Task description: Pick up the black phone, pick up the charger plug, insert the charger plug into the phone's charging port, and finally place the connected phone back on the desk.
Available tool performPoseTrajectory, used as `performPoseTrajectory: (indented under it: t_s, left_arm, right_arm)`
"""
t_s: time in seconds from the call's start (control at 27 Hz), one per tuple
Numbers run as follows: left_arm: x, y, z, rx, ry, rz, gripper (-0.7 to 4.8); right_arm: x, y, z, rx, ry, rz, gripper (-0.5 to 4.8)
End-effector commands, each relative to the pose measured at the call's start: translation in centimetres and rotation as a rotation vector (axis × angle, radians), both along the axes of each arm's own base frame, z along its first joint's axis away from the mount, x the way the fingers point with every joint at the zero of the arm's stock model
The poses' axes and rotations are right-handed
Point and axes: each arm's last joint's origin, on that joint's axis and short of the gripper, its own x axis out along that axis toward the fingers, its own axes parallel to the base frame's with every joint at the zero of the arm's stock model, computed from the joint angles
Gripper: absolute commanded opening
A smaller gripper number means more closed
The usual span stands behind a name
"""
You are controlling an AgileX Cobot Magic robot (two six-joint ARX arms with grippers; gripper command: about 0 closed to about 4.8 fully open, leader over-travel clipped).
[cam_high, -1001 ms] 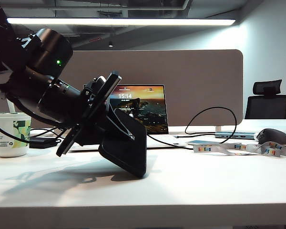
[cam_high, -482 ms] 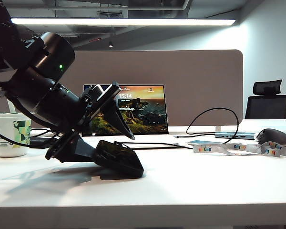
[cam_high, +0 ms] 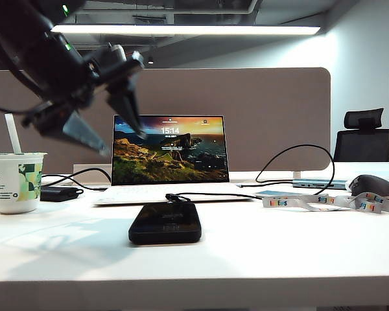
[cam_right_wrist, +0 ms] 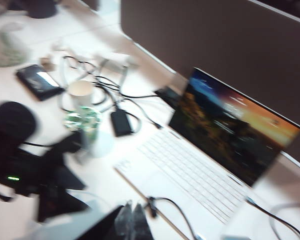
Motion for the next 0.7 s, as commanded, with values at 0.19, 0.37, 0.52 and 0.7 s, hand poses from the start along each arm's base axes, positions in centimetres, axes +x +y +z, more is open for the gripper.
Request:
performPoseTrajectory:
  t_s: [0.19,0.37,0.52,0.7]
  left_arm:
    - [-5.8,3.3,8.7,-0.004,-0.387,0.083,-0.07]
    - [-11.6,6.6,12.9,-0.008,-0.621,0.186,-0.07]
    - [-15.8,8.9,13.3,0.065,-0.666,0.239,-0.07]
    - [-19.9,11.0,10.8,0.067,-0.756,0.23,-0.07]
  right_arm:
    - [-2.7,-1.9,0.8,0.01,0.049,-0.246,-0.05]
    - [-5.6,-3.7,0.9,-0.006,0.06,-0.333,-0.05]
    - [-8.2,-5.0,-0.2,0.02,-0.003,-0.349,-0.05]
    - [-11.0,-6.4,-5.7,0.078,-0.165,-0.327,-0.05]
